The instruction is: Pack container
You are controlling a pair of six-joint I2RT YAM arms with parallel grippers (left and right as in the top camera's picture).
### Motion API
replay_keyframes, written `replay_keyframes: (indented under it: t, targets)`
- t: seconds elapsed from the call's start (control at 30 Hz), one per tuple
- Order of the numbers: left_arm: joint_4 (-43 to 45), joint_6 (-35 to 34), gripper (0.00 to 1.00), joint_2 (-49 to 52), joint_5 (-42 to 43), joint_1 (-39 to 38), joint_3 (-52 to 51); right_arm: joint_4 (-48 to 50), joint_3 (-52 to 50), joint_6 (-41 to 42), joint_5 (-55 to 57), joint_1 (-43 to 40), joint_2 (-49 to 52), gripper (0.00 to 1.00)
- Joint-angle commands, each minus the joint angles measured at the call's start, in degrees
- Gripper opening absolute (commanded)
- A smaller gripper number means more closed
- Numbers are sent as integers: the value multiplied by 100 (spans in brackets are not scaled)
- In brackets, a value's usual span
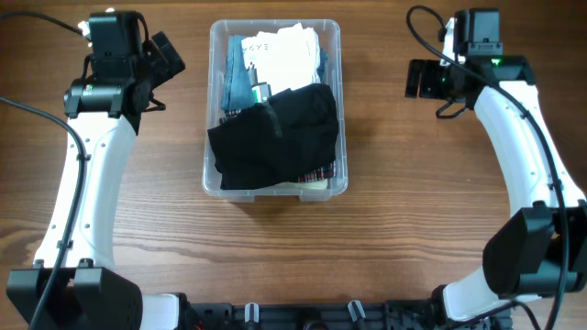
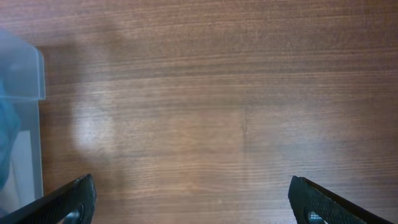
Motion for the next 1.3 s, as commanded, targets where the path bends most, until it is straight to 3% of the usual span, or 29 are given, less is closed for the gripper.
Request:
replay_keyframes:
  t: [0.0,0.4,0.73,1.07,1.27]
  targets:
    - [0,-13,100,0,-72,20,37,15,-101,105,57,328,-595,100]
    - [0,-13,100,0,-74,20,37,15,-101,107,57,1617,-2616,100]
    - [0,-13,100,0,-74,20,37,-192,-376,-111,184,1703,-4603,100]
    - [0,-13,100,0,-72,20,37,516,-2892,-170,-13,1685,-7348,100]
    - [0,-13,100,0,-74,20,37,2155,-4706,168,-57,1401,-8535,100]
